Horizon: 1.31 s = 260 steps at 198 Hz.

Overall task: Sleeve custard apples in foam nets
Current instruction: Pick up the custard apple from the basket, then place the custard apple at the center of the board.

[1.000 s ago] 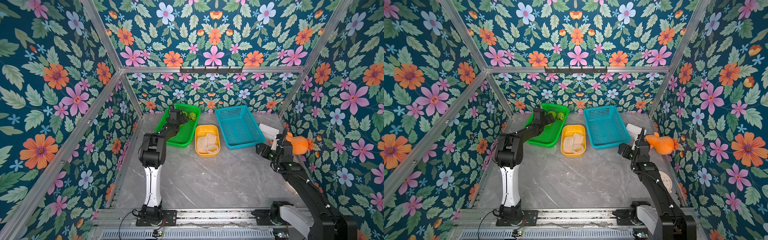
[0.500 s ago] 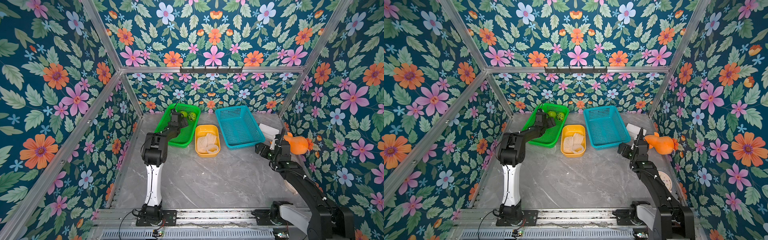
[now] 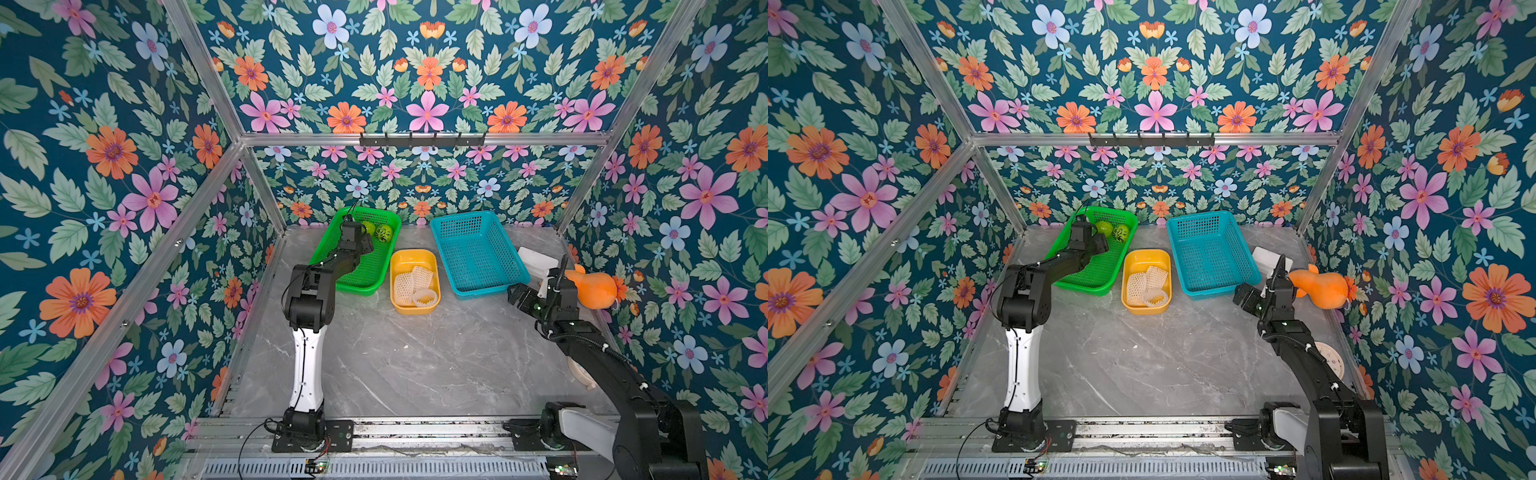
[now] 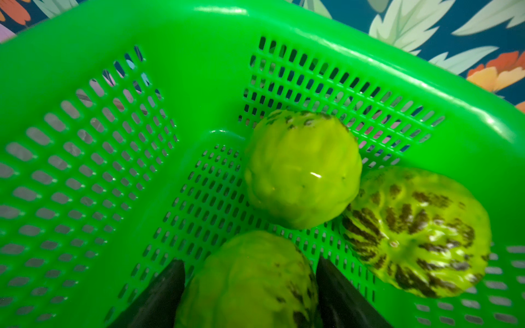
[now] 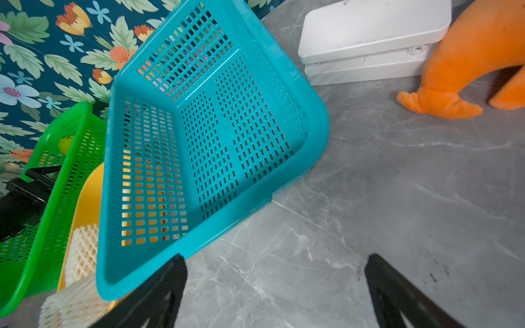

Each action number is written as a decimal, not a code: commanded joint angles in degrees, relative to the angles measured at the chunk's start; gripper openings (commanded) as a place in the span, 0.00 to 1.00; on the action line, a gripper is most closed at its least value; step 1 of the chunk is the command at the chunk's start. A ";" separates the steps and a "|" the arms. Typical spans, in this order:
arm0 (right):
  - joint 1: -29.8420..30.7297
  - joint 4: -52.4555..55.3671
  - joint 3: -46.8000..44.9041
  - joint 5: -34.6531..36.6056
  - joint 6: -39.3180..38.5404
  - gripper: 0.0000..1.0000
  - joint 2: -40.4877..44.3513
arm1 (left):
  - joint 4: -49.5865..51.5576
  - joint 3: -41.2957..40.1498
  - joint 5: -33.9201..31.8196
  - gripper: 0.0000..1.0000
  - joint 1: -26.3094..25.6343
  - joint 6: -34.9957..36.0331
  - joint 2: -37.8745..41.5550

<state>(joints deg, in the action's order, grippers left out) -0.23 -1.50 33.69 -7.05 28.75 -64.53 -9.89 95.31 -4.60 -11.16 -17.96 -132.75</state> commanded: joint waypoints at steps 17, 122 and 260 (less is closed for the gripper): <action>-0.02 -0.89 0.23 0.72 2.01 0.99 0.84 | 0.93 -0.56 1.60 0.85 0.00 0.20 -0.12; 0.01 0.86 -0.25 0.66 1.92 0.99 4.54 | -0.50 -2.84 1.36 0.70 0.04 0.97 4.03; 0.10 21.67 3.40 -5.17 -0.26 0.99 15.05 | 1.15 -40.66 3.27 0.65 -18.37 -1.97 49.01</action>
<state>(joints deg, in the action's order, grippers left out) -0.19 14.37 36.80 -11.38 29.54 -51.46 -10.46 60.77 -1.83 -24.60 -17.89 -90.32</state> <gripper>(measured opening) 0.993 0.708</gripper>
